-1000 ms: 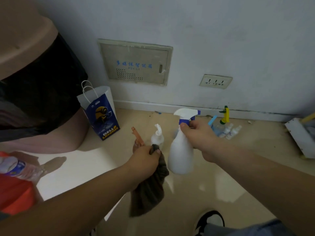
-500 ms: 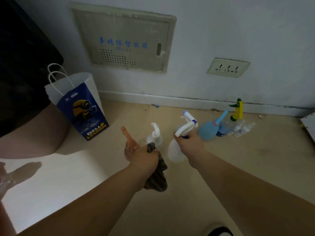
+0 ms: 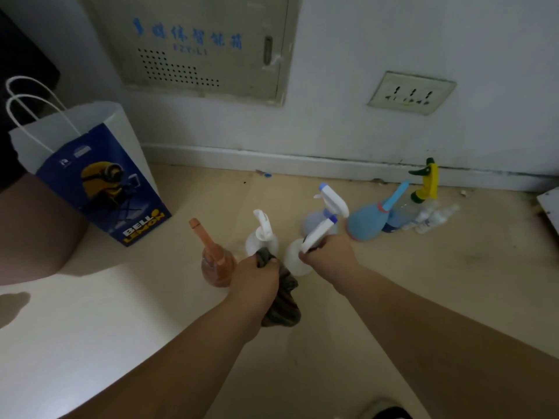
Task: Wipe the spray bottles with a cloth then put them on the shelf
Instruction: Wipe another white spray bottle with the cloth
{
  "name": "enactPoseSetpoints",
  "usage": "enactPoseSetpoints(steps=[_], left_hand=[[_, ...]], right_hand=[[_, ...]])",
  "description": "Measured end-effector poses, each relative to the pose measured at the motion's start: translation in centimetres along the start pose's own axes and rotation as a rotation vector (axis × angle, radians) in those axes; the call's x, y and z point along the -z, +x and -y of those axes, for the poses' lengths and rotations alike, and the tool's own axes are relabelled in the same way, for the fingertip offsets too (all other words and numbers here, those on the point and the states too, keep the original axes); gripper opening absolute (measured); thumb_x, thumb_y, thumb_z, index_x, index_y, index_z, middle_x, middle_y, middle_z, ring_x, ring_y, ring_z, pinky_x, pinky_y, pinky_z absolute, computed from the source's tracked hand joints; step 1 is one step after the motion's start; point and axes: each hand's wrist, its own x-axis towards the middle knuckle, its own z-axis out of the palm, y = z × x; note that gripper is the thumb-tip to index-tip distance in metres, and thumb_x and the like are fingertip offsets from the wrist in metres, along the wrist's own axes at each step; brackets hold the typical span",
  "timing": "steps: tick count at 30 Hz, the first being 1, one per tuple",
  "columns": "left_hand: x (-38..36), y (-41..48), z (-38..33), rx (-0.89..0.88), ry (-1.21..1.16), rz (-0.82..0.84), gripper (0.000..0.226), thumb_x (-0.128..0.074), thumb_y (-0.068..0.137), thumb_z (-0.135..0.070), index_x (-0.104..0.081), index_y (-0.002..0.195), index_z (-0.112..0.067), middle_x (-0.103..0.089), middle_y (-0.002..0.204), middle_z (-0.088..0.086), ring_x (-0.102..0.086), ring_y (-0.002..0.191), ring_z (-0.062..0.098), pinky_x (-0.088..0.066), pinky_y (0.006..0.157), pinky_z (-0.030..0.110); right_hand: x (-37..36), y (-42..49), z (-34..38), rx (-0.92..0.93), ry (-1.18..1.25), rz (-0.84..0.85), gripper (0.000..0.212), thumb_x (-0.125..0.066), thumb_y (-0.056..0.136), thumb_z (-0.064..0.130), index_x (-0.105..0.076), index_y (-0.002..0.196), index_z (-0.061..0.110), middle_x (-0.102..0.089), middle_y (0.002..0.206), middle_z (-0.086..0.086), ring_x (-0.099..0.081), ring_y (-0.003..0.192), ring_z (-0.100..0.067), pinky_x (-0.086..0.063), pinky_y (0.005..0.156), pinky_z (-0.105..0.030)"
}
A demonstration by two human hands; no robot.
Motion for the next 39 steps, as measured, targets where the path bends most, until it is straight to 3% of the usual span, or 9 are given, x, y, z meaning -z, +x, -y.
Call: enactPoseSetpoints(steps=[4, 7, 10, 12, 15, 18, 23, 34, 39], left_hand=[[-0.6, -0.7, 0.6, -0.027, 0.034, 0.004, 0.025, -0.051, 0.103, -0.026, -0.070, 0.100, -0.010, -0.076, 0.083, 0.011, -0.074, 0.077, 0.030, -0.059, 0.070, 0.034], [-0.9, -1.0, 0.9, -0.044, 0.049, 0.011, 0.024, -0.052, 0.102, -0.023, -0.069, 0.100, -0.006, -0.076, 0.081, 0.011, -0.073, 0.072, 0.028, -0.056, 0.062, 0.029], [-1.2, -1.0, 0.9, -0.036, 0.050, 0.022, 0.023, -0.053, 0.102, -0.021, -0.069, 0.094, -0.008, -0.074, 0.075, 0.009, -0.069, 0.062, 0.024, -0.052, 0.052, 0.024], [-1.3, -0.6, 0.8, -0.032, 0.051, 0.026, 0.022, -0.053, 0.102, -0.021, -0.070, 0.093, -0.010, -0.073, 0.077, 0.007, -0.070, 0.069, 0.024, -0.054, 0.062, 0.028], [-1.4, 0.5, 0.4, -0.031, 0.029, 0.007, 0.021, -0.053, 0.103, -0.022, -0.071, 0.098, -0.011, -0.073, 0.078, 0.006, -0.070, 0.070, 0.021, -0.053, 0.061, 0.027], [-1.8, 1.4, 0.0, -0.024, 0.008, 0.003, 0.019, -0.053, 0.104, -0.024, -0.069, 0.100, -0.014, -0.073, 0.076, 0.004, -0.067, 0.050, 0.012, -0.048, 0.040, 0.019], [-2.6, 2.6, 0.1, -0.029, 0.065, 0.021, 0.018, -0.053, 0.104, -0.025, -0.068, 0.099, -0.016, -0.074, 0.088, 0.008, -0.071, 0.081, 0.025, -0.058, 0.072, 0.034], [-2.3, 0.8, 0.9, -0.047, 0.140, 0.047, 0.018, -0.052, 0.103, -0.020, -0.066, 0.099, -0.009, -0.075, 0.082, 0.008, -0.072, 0.073, 0.024, -0.055, 0.060, 0.028], [-1.1, -3.7, 2.0, -0.009, 0.191, 0.095, 0.020, -0.053, 0.100, -0.016, -0.069, 0.097, -0.004, -0.077, 0.081, 0.011, -0.074, 0.078, 0.028, -0.060, 0.079, 0.041]], right_hand=[[1.7, -0.1, -0.7, -0.014, -0.122, 0.069, 0.004, -0.062, 0.091, 0.006, -0.065, 0.089, 0.008, -0.058, 0.083, -0.007, -0.057, 0.077, -0.022, -0.047, 0.066, -0.030], [2.9, 0.1, -2.2, -0.074, -0.115, -0.008, 0.020, -0.057, 0.088, 0.002, -0.054, 0.069, 0.006, -0.050, 0.068, -0.009, -0.046, 0.060, -0.021, -0.041, 0.056, -0.029], [3.9, 1.2, -3.4, -0.064, 0.005, -0.172, 0.018, -0.060, 0.091, 0.009, -0.061, 0.075, 0.002, -0.053, 0.069, -0.012, -0.052, 0.069, -0.027, -0.046, 0.064, -0.038], [4.5, 2.7, -3.3, -0.021, 0.054, -0.215, 0.023, -0.064, 0.096, 0.020, -0.072, 0.105, 0.000, -0.066, 0.092, -0.011, -0.062, 0.089, -0.029, -0.054, 0.081, -0.042], [5.1, 5.0, -2.0, -0.005, 0.089, -0.154, 0.059, -0.075, 0.094, 0.033, -0.055, 0.145, 0.011, -0.064, 0.129, -0.009, -0.063, 0.112, -0.028, -0.053, 0.094, -0.040], [4.7, 6.9, -1.6, 0.037, 0.221, -0.117, 0.054, -0.084, 0.088, 0.025, -0.062, 0.135, 0.012, -0.068, 0.114, -0.007, -0.064, 0.099, -0.022, -0.051, 0.083, -0.035], [3.3, 8.1, -1.9, 0.119, 0.345, -0.142, 0.033, -0.086, 0.084, 0.015, -0.069, 0.112, 0.018, -0.070, 0.099, 0.000, -0.066, 0.097, -0.023, -0.054, 0.083, -0.037], [4.8, 4.3, -4.6, 0.035, 0.453, -0.347, 0.027, -0.086, 0.085, 0.023, -0.067, 0.103, 0.016, -0.066, 0.090, 0.000, -0.064, 0.090, -0.022, -0.048, 0.077, -0.034], [6.4, -1.8, -5.0, 0.011, 0.440, -0.312, 0.023, -0.085, 0.085, 0.019, -0.071, 0.102, 0.012, -0.071, 0.097, -0.009, -0.066, 0.087, -0.022, -0.049, 0.075, -0.033]])
